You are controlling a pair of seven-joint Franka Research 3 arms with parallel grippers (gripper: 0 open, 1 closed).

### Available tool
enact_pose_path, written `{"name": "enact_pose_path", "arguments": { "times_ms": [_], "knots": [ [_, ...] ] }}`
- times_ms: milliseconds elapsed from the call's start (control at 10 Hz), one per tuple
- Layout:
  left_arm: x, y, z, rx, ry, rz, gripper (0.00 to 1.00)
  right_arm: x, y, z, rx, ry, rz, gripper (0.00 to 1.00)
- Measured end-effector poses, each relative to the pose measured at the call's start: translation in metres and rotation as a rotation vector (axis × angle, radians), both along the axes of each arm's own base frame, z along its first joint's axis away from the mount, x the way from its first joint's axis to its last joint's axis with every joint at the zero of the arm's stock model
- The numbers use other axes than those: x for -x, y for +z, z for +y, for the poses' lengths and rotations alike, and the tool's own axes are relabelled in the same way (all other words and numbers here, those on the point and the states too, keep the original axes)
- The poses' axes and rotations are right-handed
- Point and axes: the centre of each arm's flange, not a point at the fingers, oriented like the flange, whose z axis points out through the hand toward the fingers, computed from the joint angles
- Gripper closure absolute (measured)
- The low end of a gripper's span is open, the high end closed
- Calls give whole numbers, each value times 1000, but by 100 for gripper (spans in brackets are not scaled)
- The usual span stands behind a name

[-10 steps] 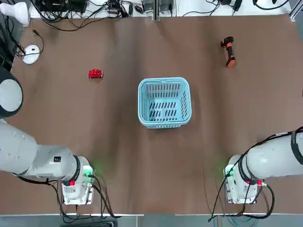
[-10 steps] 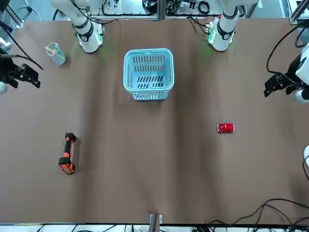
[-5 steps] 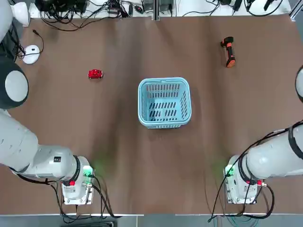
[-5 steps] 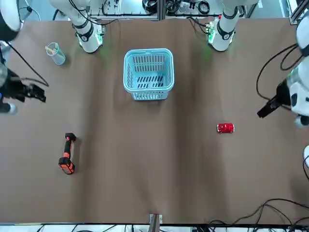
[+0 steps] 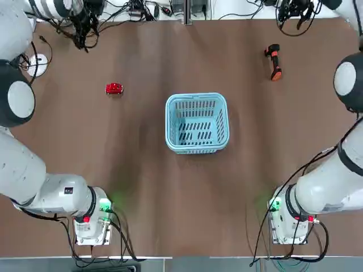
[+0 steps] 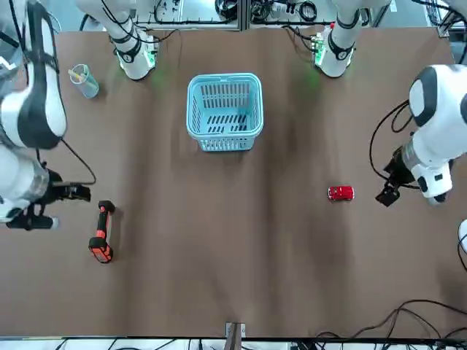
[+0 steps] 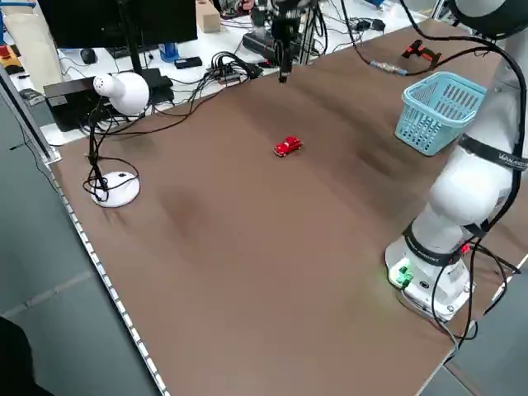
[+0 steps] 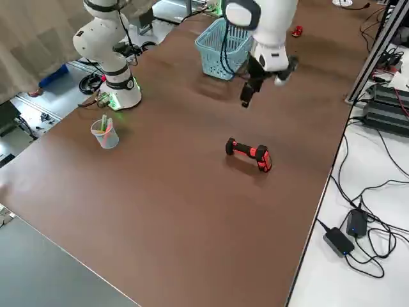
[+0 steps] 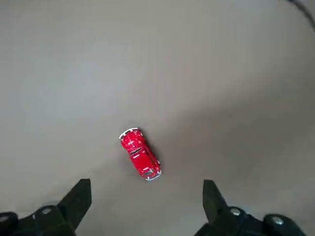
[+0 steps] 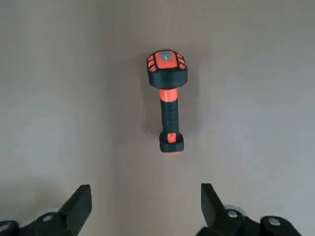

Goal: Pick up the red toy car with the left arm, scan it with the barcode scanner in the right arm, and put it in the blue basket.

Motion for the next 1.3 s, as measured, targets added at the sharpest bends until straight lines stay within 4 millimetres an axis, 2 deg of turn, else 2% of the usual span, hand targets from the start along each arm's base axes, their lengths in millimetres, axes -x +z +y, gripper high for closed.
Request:
{"name": "enact_pose_path", "arguments": {
  "times_ms": [200, 500, 700, 1000, 1300],
  "knots": [
    [10, -33, 4, 35, 57, 43, 0, -14, -38, -10, 2, -13, -13, 2],
    [7, -79, 3, 69, 196, 96, 0, -33, -97, -18, 5, -25, -57, 4],
    [12, -105, 8, 84, 262, 114, 0, -39, -130, -19, 7, -25, -62, 5],
    [40, -150, 18, 79, 291, 91, 0, -40, -152, -20, 7, -24, -48, 8],
    [50, -175, 17, 77, 295, 34, 0, -40, -181, -20, 10, -21, -52, 9]
  ]
}}
